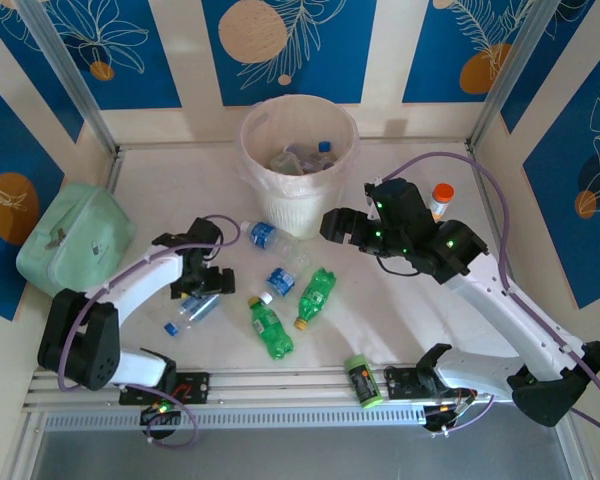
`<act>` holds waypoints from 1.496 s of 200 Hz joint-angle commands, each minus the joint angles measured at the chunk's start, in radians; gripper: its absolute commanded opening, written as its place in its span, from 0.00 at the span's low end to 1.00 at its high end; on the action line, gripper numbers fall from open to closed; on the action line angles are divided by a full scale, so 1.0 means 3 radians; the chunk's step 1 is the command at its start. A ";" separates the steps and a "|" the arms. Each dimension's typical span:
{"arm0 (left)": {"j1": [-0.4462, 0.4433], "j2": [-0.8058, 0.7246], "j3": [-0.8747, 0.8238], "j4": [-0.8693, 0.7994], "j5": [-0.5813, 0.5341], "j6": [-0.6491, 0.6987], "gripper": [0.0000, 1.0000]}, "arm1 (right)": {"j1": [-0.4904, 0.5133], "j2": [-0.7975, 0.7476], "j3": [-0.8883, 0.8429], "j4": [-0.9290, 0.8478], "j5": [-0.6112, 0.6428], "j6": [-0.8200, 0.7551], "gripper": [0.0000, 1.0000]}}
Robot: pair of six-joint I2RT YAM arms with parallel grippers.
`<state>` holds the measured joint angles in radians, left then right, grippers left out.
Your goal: Put the plastic bottles in the bin
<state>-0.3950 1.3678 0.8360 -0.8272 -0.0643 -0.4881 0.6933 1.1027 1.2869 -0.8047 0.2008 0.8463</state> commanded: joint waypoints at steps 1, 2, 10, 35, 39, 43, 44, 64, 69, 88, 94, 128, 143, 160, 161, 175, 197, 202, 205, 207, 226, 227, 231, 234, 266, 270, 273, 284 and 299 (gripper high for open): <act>-0.0106 -0.0140 0.0107 -0.0330 -0.0047 0.0006 1.00 | 0.0021 0.0001 -0.0035 0.0045 -0.0046 0.0027 0.90; -0.0111 -0.0141 0.0107 -0.0336 -0.0050 0.0004 1.00 | 0.0021 0.0001 -0.0035 0.0047 -0.0046 0.0027 0.90; -0.0134 -0.0135 0.0107 -0.0368 -0.0070 -0.0023 1.00 | 0.0021 0.0001 -0.0038 0.0048 -0.0041 0.0020 0.90; -0.0171 0.0024 0.0087 -0.0399 -0.0144 -0.0102 1.00 | 0.0021 0.0001 -0.0056 0.0071 -0.0043 0.0030 0.91; -0.0176 0.0063 0.0087 -0.0407 -0.0144 -0.0121 1.00 | 0.0021 -0.0004 -0.0061 0.0075 -0.0046 0.0032 0.92; -0.0176 0.0100 0.0084 -0.0412 -0.0136 -0.0142 1.00 | 0.0025 -0.0004 -0.0065 0.0079 -0.0046 0.0033 0.91; -0.0176 0.0109 0.0083 -0.0410 -0.0132 -0.0147 1.00 | 0.0025 -0.0004 -0.0065 0.0077 -0.0046 0.0035 0.91; -0.0181 0.0196 0.0030 -0.0402 -0.0093 -0.0226 1.00 | 0.0031 -0.0035 -0.0085 0.0069 -0.0038 0.0034 0.93; -0.0181 0.0189 0.0010 -0.0394 -0.0097 -0.0249 1.00 | 0.0031 -0.0044 -0.0094 0.0062 -0.0032 0.0030 0.94; -0.0184 0.0136 -0.0025 -0.0367 -0.0147 -0.0337 1.00 | 0.0021 -0.0085 -0.0146 0.0071 -0.0020 0.0035 0.95; -0.0179 0.0122 -0.0031 -0.0367 -0.0205 -0.0371 1.00 | 0.0017 -0.0095 -0.0170 0.0078 -0.0025 0.0038 0.94; -0.0128 0.0135 -0.0027 -0.0259 -0.0394 -0.0489 0.89 | -0.0004 -0.0097 -0.0223 0.0137 -0.0074 0.0054 0.90; -0.0105 0.0226 0.0013 -0.0215 -0.0395 -0.0483 0.83 | -0.0019 -0.0086 -0.0203 0.0121 -0.0081 0.0041 0.89; -0.0092 0.0294 0.0060 -0.0161 -0.0390 -0.0455 0.76 | -0.0039 -0.0086 -0.0177 0.0096 -0.0097 0.0025 0.88; -0.0091 0.0296 0.0061 -0.0156 -0.0390 -0.0452 0.76 | -0.0043 -0.0086 -0.0178 0.0096 -0.0097 0.0023 0.88; -0.0060 0.0326 0.0068 -0.0091 -0.0375 -0.0438 0.72 | -0.0050 -0.0086 -0.0161 0.0070 -0.0101 0.0015 0.87; -0.0004 0.0389 0.0067 -0.0026 -0.0309 -0.0423 0.65 | -0.0051 -0.0086 -0.0158 0.0065 -0.0108 0.0020 0.84; 0.0002 0.0400 0.0066 -0.0016 -0.0295 -0.0419 0.64 | -0.0051 -0.0083 -0.0154 0.0066 -0.0112 0.0026 0.84; 0.0006 0.0400 0.0064 -0.0013 -0.0289 -0.0420 0.63 | -0.0051 -0.0081 -0.0153 0.0069 -0.0112 0.0027 0.83; 0.0010 0.0401 0.0066 -0.0009 -0.0285 -0.0421 0.62 | -0.0051 -0.0081 -0.0153 0.0071 -0.0112 0.0028 0.83; 0.0020 0.0344 0.0075 -0.0012 -0.0232 -0.0443 0.58 | -0.0051 -0.0076 -0.0142 0.0066 -0.0112 0.0032 0.80; 0.0017 0.0342 0.0076 -0.0013 -0.0231 -0.0443 0.58 | -0.0051 -0.0076 -0.0140 0.0068 -0.0112 0.0032 0.80; 0.0018 0.0319 0.0077 -0.0016 -0.0226 -0.0451 0.57 | -0.0051 -0.0076 -0.0134 0.0061 -0.0108 0.0032 0.79; 0.0019 0.0303 0.0081 -0.0016 -0.0223 -0.0456 0.57 | -0.0051 -0.0071 -0.0129 0.0064 -0.0107 0.0031 0.79; 0.0031 0.0139 0.0107 -0.0049 -0.0193 -0.0508 0.51 | -0.0051 -0.0031 -0.0069 0.0048 -0.0097 0.0011 0.77; 0.0036 0.0119 0.0119 -0.0058 -0.0183 -0.0523 0.50 | -0.0047 -0.0025 -0.0058 0.0049 -0.0097 0.0012 0.77; 0.0038 0.0107 0.0129 -0.0068 -0.0178 -0.0531 0.50 | -0.0043 -0.0020 -0.0050 0.0050 -0.0097 0.0007 0.77; 0.0050 0.0048 0.0191 -0.0116 -0.0142 -0.0554 0.49 | -0.0032 -0.0007 -0.0022 0.0060 -0.0088 -0.0003 0.77; 0.0049 -0.0066 0.0369 -0.0234 -0.0133 -0.0564 0.48 | -0.0018 0.0006 0.0025 0.0058 -0.0077 -0.0034 0.77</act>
<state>-0.3927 1.4078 0.8619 -0.8394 -0.1291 -0.6338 0.6823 1.0996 1.2499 -0.7780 0.1833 0.8490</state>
